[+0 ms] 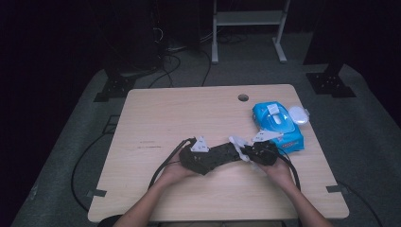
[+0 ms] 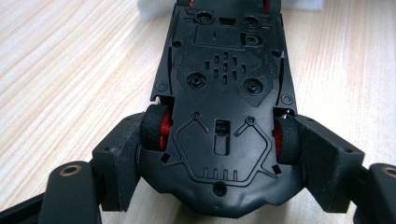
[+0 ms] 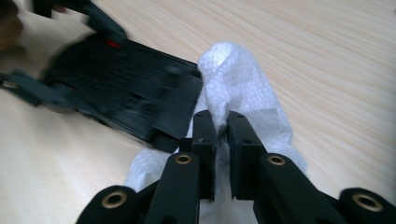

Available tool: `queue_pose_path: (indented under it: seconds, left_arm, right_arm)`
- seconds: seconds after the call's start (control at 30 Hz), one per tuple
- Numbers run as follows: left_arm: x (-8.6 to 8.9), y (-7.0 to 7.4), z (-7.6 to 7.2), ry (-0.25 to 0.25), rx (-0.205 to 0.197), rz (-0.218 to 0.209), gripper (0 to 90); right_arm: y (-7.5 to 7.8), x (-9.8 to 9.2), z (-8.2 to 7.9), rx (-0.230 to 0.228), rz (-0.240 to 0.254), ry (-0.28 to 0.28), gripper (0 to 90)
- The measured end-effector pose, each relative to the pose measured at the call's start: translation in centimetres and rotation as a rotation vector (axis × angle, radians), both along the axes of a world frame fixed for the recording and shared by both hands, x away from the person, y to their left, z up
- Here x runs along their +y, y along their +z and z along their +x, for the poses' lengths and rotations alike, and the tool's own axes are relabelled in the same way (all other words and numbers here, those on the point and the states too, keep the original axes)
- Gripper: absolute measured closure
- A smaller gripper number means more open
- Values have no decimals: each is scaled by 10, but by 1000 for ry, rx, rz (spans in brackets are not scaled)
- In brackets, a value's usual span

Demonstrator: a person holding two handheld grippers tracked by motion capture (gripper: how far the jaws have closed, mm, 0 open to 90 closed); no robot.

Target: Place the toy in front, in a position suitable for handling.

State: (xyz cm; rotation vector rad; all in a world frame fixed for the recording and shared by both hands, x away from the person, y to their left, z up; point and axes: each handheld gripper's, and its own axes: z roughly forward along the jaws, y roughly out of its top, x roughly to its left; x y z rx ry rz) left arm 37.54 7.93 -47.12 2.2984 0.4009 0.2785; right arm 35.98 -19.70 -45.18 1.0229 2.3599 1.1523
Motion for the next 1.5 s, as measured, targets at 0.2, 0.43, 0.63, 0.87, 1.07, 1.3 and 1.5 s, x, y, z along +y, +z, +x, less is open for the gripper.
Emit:
queue_pose_path:
  seconds: [0.2, 0.43, 0.63, 0.87, 1.07, 1.3, 1.5]
  left_arm:
    - [-4, 0, -2, -1, -9, 3, 237]
    - [-1, 0, 1, 6, -2, -5, 237]
    - [-2, 0, 0, 8, -6, -2, 237]
    - [-1, -2, 1, 11, 8, -7, 237]
    - [0, -2, 1, 5, 1, -4, 238]
    - [-1, -2, 1, 6, 0, 1, 237]
    - [-3, -2, -1, -3, -2, 12, 237]
  right_arm:
    - [3, 23, 6, -15, -13, 36, 819]
    - [5, 32, 31, -13, -18, -36, 820]
    - [4, 55, 25, -18, -2, 10, 820]
    - [3, 90, 22, 20, 19, 133, 820]
    - [7, 50, 32, 10, 10, 19, 822]
    - [6, 21, 14, 4, -13, 1, 822]
    - [6, 14, 1, 2, -13, 25, 822]
